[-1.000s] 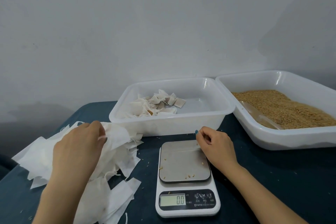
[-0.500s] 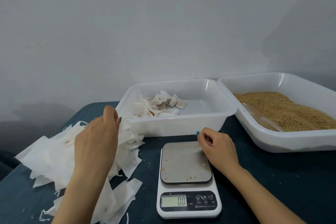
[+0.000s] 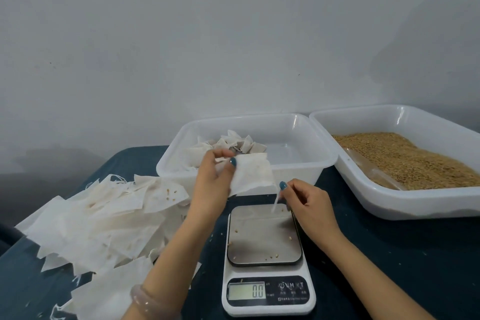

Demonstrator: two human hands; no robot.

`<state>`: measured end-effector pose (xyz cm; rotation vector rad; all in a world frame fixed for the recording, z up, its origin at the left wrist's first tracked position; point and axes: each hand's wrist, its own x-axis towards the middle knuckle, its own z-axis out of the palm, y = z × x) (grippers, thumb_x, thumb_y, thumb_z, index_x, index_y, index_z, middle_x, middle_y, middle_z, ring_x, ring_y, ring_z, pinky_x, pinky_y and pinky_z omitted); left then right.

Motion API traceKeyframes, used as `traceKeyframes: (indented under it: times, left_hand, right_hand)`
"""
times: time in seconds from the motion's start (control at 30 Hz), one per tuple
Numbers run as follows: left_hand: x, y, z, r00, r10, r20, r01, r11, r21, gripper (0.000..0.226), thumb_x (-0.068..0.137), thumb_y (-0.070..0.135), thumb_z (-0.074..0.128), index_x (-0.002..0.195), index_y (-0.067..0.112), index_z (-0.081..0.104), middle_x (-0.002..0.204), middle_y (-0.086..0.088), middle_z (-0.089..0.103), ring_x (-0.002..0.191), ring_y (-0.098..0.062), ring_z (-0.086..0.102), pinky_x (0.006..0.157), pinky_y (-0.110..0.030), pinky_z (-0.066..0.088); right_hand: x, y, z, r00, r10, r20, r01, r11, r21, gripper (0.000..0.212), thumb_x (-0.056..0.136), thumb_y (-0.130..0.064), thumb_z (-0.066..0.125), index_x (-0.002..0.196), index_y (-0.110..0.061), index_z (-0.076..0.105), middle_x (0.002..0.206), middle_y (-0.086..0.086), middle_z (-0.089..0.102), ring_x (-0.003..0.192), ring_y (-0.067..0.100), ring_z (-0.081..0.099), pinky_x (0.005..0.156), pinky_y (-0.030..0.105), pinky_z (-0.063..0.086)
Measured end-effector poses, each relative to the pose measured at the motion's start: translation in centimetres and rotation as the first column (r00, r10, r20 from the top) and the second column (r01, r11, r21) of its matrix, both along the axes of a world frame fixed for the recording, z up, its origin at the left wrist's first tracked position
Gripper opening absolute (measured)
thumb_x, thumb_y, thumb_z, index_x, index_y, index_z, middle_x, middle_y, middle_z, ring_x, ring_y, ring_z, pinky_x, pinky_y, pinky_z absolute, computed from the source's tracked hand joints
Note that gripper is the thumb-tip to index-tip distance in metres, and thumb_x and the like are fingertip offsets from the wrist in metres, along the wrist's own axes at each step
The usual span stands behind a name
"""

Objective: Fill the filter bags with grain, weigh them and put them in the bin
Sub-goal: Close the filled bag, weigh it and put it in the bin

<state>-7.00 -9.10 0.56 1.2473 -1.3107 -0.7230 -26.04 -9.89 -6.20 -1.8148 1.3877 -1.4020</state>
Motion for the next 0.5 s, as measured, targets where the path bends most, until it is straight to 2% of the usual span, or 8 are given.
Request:
traceKeyframes:
  times: [0.07, 0.1, 0.13, 0.2, 0.27, 0.37, 0.5]
  left_hand:
    - [-1.0, -0.8, -1.2, 0.995, -0.052, -0.089, 0.062, 0.992, 0.109, 0.016, 0.101, 0.017, 0.053, 0.099, 0.031, 0.059, 0.097, 0.008, 0.065, 0.066, -0.006, 0.054, 0.064, -0.031, 0.049]
    - [-1.4, -1.1, -1.8, 0.990, -0.082, -0.111, 0.097, 0.985, 0.141, 0.016, 0.101, 0.016, 0.053, 0.100, 0.031, 0.059, 0.100, 0.006, 0.066, 0.071, -0.009, 0.057, 0.066, -0.034, 0.050]
    - [-1.8, -1.2, -2.4, 0.987, -0.106, -0.122, 0.124, 0.980, 0.154, 0.015, 0.101, 0.016, 0.053, 0.101, 0.029, 0.059, 0.097, 0.005, 0.067, 0.070, -0.008, 0.059, 0.063, -0.032, 0.050]
    - [-2.2, -1.2, -3.4, 0.987, -0.119, -0.110, 0.135, 0.980, 0.148, 0.014, 0.101, 0.017, 0.053, 0.101, 0.029, 0.058, 0.080, 0.010, 0.069, 0.058, 0.000, 0.058, 0.052, -0.021, 0.048]
    - [-2.3, -1.0, -4.2, 0.992, -0.111, -0.063, 0.119, 0.984, 0.135, 0.014, 0.100, 0.018, 0.054, 0.100, 0.032, 0.058, 0.069, 0.013, 0.068, 0.051, 0.003, 0.055, 0.046, -0.016, 0.044]
    - [-2.0, -1.0, -5.0, 0.994, -0.106, 0.014, 0.104, 0.990, 0.099, 0.013, 0.099, 0.020, 0.056, 0.098, 0.033, 0.059, 0.068, 0.017, 0.063, 0.053, 0.004, 0.051, 0.049, -0.015, 0.040]
    - [-1.8, -0.7, -5.1, 0.990, -0.117, 0.082, 0.113, 0.993, 0.047, 0.009, 0.098, 0.024, 0.058, 0.096, 0.033, 0.058, 0.058, 0.017, 0.054, 0.049, 0.000, 0.042, 0.047, -0.017, 0.036]
  right_hand:
    - [0.3, 0.4, 0.6, 0.978, 0.104, 0.182, -0.109, 0.994, 0.016, 0.037, 0.100, -0.044, 0.048, 0.076, -0.025, 0.071, 0.061, -0.005, 0.065, 0.050, 0.005, 0.050, 0.053, 0.018, 0.041]
    - [0.5, 0.5, 0.9, 0.952, 0.142, 0.272, -0.158, 0.987, 0.037, 0.043, 0.098, -0.049, 0.043, 0.084, -0.021, 0.073, 0.064, -0.001, 0.067, 0.051, 0.009, 0.052, 0.052, 0.018, 0.042]
    - [0.6, 0.5, 1.2, 0.923, 0.172, 0.345, -0.205, 0.977, 0.063, 0.048, 0.097, -0.051, 0.040, 0.093, -0.017, 0.074, 0.069, 0.003, 0.070, 0.053, 0.012, 0.054, 0.051, 0.019, 0.042]
    - [0.7, 0.5, 1.5, 0.883, 0.209, 0.421, -0.276, 0.955, 0.105, 0.052, 0.094, -0.049, 0.039, 0.102, -0.009, 0.071, 0.076, 0.007, 0.073, 0.054, 0.015, 0.058, 0.047, 0.019, 0.044]
    - [0.6, 0.4, 1.8, 0.886, 0.216, 0.411, -0.293, 0.947, 0.132, 0.040, 0.097, -0.038, 0.047, 0.102, -0.005, 0.069, 0.074, 0.003, 0.072, 0.053, 0.014, 0.059, 0.046, 0.021, 0.045]
    - [0.5, 0.2, 1.7, 0.911, 0.178, 0.373, -0.252, 0.955, 0.160, 0.016, 0.098, -0.012, 0.057, 0.106, -0.007, 0.070, 0.069, -0.003, 0.070, 0.051, 0.011, 0.060, 0.047, 0.022, 0.048]
    - [0.3, 0.0, 1.4, 0.917, 0.160, 0.365, -0.229, 0.962, 0.152, 0.010, 0.094, -0.009, 0.062, 0.094, -0.011, 0.072, 0.068, -0.005, 0.071, 0.054, 0.004, 0.061, 0.049, 0.017, 0.047]
